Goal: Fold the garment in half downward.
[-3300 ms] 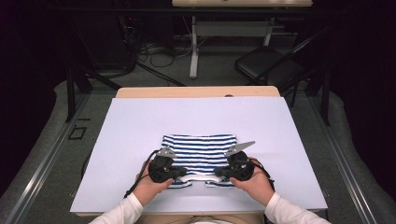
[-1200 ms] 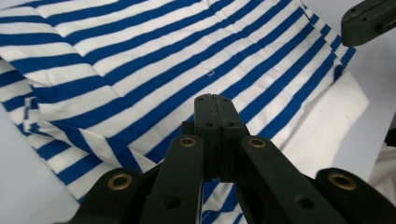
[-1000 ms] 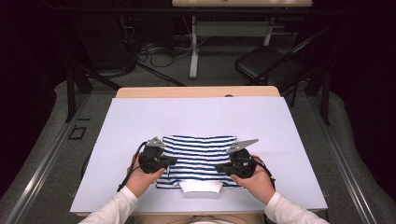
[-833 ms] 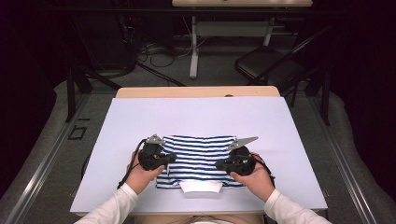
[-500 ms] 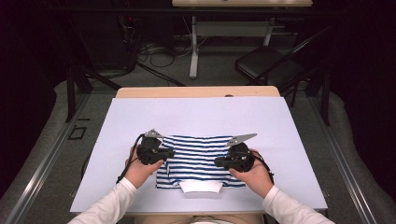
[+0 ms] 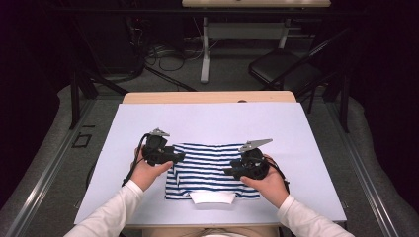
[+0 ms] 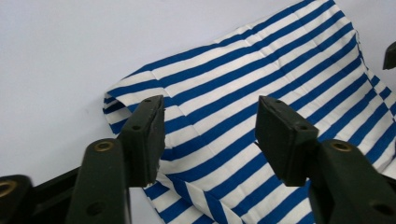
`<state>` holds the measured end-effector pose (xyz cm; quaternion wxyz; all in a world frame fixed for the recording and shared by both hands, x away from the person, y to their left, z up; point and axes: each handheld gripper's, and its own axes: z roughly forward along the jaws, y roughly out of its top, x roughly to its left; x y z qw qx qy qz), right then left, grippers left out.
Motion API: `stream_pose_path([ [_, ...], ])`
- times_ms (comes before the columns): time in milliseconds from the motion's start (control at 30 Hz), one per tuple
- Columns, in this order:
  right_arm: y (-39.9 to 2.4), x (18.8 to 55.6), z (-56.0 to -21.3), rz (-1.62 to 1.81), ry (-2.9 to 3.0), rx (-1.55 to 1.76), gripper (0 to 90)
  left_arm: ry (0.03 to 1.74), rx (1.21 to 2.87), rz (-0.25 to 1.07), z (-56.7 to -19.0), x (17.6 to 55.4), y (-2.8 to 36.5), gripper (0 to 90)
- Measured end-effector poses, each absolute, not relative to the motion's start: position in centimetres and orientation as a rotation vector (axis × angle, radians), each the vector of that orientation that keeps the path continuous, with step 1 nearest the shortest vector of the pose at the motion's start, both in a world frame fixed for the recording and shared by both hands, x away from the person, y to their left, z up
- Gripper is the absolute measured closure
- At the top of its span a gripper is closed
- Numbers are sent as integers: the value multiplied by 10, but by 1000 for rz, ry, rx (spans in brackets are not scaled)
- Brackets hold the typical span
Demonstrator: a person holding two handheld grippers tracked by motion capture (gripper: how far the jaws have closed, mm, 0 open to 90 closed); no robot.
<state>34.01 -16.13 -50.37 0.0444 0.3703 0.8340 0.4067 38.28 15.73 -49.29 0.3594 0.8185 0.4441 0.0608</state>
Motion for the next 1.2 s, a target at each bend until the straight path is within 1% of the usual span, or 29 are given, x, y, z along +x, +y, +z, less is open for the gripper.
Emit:
stream_pose_path([
  [133, -159, 341, -501, 1237, 2531, 1125, 429, 1175, 2120, 185, -492, 391, 158, 300],
  [267, -158, 342, -500, 1224, 2518, 1132, 335, 1203, 2125, 199, -491, 399, 158, 239],
  [400, -157, 342, -499, 1214, 2507, 1131, 283, 1215, 2129, 218, -492, 406, 159, 206],
  [500, -157, 343, -500, 1198, 2509, 1133, 213, 1237, 2159, 217, -494, 412, 158, 171],
  [600, -156, 343, -501, 1189, 2502, 1130, 166, 1252, 2163, 222, -495, 417, 158, 165],
  [700, -156, 343, -501, 1183, 2496, 1127, 153, 1252, 2171, 225, -496, 422, 157, 165],
  [967, -155, 344, -501, 1186, 2491, 1127, 153, 1278, 2194, 244, -504, 433, 157, 166],
  [1200, -155, 344, -500, 1194, 2482, 1135, 153, 1313, 2191, 235, -511, 441, 161, 167],
])
